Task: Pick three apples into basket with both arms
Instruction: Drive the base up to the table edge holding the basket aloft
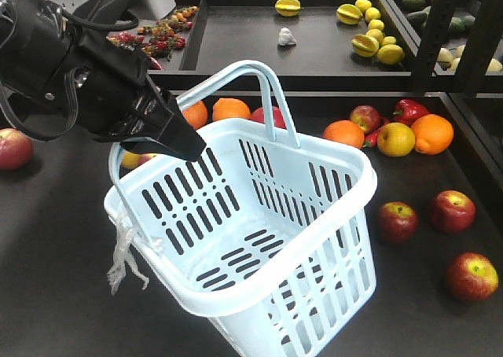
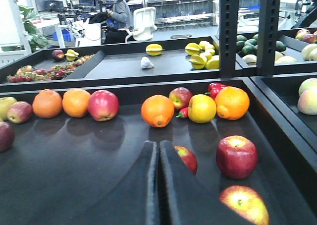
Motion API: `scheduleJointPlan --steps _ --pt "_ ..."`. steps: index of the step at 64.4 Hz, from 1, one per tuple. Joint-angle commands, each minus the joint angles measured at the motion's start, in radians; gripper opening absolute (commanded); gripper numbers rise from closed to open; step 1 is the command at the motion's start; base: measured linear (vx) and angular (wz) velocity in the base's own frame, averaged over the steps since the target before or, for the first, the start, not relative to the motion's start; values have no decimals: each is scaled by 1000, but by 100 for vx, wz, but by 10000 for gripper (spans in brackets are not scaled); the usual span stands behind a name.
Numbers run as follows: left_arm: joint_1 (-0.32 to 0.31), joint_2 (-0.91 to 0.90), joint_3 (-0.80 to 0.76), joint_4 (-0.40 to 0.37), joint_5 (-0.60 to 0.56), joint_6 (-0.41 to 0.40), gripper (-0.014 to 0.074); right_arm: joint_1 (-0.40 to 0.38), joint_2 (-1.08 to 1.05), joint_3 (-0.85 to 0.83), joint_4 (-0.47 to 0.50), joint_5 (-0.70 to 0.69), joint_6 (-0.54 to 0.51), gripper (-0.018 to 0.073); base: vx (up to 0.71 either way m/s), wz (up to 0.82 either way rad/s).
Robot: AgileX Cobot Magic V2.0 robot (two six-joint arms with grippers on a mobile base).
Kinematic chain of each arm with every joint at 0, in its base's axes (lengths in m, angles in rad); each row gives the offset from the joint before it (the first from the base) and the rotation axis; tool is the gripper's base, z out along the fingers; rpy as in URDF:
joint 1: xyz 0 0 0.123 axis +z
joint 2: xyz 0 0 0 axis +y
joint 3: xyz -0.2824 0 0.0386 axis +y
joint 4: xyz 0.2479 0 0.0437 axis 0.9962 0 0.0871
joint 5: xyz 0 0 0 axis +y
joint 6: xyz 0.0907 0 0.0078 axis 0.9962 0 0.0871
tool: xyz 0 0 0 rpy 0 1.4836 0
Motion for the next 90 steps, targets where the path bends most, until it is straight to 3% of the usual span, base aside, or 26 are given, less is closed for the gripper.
scheduleJointPlan --steps 1,90 --pt "-3 -42 -26 -50 -22 -12 -8 -1 -8 10 -2 -75 -2 -3 10 -11" --pt "-3 -42 -26 -50 -22 -12 -8 -1 -8 10 -2 -75 -2 -3 5 -3"
